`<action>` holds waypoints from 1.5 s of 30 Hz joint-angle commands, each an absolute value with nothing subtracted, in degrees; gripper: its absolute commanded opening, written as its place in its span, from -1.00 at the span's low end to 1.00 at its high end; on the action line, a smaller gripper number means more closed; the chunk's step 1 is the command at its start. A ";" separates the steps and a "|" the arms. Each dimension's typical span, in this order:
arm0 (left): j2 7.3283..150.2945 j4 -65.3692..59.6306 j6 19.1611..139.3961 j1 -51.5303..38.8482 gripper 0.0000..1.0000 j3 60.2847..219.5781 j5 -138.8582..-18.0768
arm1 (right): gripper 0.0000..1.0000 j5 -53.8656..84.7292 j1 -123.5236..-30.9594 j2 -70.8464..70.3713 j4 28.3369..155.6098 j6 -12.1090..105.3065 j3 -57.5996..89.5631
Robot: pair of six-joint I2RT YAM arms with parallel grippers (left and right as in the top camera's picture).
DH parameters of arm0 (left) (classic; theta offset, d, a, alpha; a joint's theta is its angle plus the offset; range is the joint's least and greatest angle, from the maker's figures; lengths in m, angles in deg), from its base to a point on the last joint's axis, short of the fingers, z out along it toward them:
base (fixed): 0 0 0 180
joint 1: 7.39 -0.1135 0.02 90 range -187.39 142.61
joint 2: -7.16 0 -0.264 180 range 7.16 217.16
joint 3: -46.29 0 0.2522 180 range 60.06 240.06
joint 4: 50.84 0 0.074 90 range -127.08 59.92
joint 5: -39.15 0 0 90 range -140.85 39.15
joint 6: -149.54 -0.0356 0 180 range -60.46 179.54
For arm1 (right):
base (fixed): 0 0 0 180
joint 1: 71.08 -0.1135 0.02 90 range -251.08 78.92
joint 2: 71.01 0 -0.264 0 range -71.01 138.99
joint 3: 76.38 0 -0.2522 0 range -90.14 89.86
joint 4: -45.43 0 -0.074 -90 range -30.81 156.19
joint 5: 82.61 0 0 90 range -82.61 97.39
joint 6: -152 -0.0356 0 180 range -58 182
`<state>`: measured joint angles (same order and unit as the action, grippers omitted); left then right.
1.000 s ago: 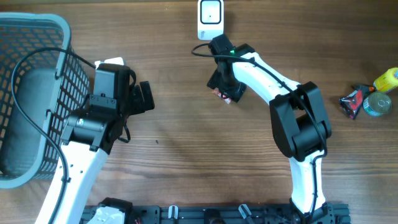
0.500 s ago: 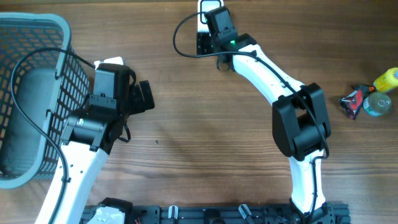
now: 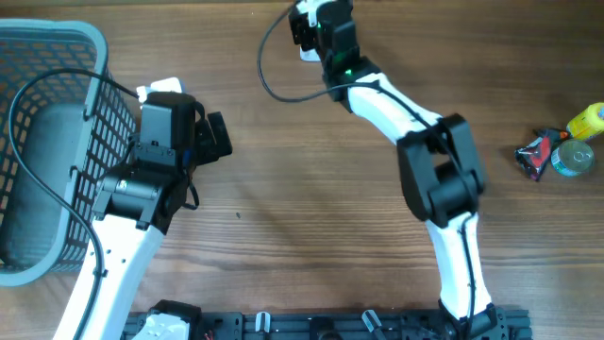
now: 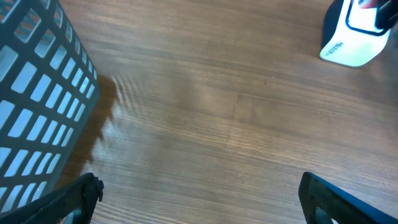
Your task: Scan the item barcode
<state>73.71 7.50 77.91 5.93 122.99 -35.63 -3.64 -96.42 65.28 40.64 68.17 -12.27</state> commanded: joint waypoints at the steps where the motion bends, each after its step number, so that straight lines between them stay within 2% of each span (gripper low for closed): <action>1: 73.93 7.28 78.46 5.45 1.00 122.62 -32.92 | 0.40 -4.23 -96.33 70.37 35.33 75.12 -11.68; 4: 73.93 7.28 78.46 5.45 1.00 122.62 -32.74 | 0.33 -4.23 -96.33 70.66 35.20 75.36 -11.68; 10: 75.33 7.31 78.46 5.45 1.00 122.40 -32.74 | 0.32 -4.25 -96.31 70.66 33.89 74.71 -11.70; 15: 76.96 7.31 78.48 5.45 1.00 121.92 -32.76 | 0.32 -3.31 -96.03 70.66 33.36 61.92 -11.70; 18: 77.31 7.31 78.48 5.45 1.00 121.90 -32.76 | 0.32 0.21 -95.59 70.66 32.14 61.77 -11.70; 39: 77.31 7.74 78.48 5.45 1.00 121.88 -32.79 | 0.31 0.14 -94.69 69.93 32.95 59.01 -11.94; 45: 77.31 7.74 78.46 5.45 1.00 121.88 -32.79 | 0.32 0.10 -94.72 61.04 41.19 58.99 -11.94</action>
<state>77.10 7.70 77.91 5.93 122.60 -33.92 -0.49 -94.76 68.14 37.89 60.04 -11.85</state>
